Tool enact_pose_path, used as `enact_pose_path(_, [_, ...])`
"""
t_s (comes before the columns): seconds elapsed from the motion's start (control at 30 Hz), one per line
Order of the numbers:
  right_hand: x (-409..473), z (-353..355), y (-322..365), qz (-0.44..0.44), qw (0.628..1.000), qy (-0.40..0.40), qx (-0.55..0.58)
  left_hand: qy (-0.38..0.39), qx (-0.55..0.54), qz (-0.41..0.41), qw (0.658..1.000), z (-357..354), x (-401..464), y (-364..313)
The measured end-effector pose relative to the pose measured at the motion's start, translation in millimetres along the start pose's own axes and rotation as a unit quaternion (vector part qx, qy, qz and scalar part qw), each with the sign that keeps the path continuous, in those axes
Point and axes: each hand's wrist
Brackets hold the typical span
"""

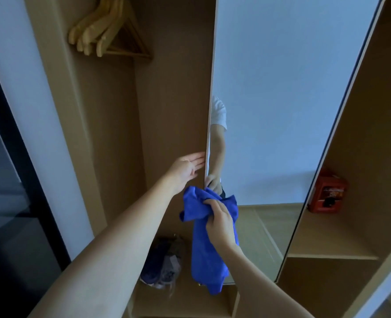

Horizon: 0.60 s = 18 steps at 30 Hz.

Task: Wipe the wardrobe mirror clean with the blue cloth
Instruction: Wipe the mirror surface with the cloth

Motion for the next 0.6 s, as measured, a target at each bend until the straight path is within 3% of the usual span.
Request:
enact_pose_path(0.2, [52, 27, 61, -0.018, 0.979, -0.157, 0.131, -0.011, -0.013, -0.03, 0.999, 0, -1, 5])
enact_pose_path(0.33, [86, 60, 96, 0.047, 0.948, -0.266, 0.167, -0.023, 0.008, -0.033, 0.999, 1, -5, 7])
enact_pose_path(0.47, [85, 49, 70, 0.109, 0.974, -0.195, 0.04, -0.064, 0.015, -0.017, 0.998, -1, -3, 5])
enact_pose_path(0.6, [34, 9, 10, 0.061, 0.992, -0.105, -0.039, -0.057, 0.028, 0.003, 0.998, 1, 4, 4])
Point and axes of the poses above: each hand's wrist, its own x-axis towards the middle knuckle, its own z-axis out of the back of the hand, y = z × x, and after that the axes turned 5 degrees about y, right-handed
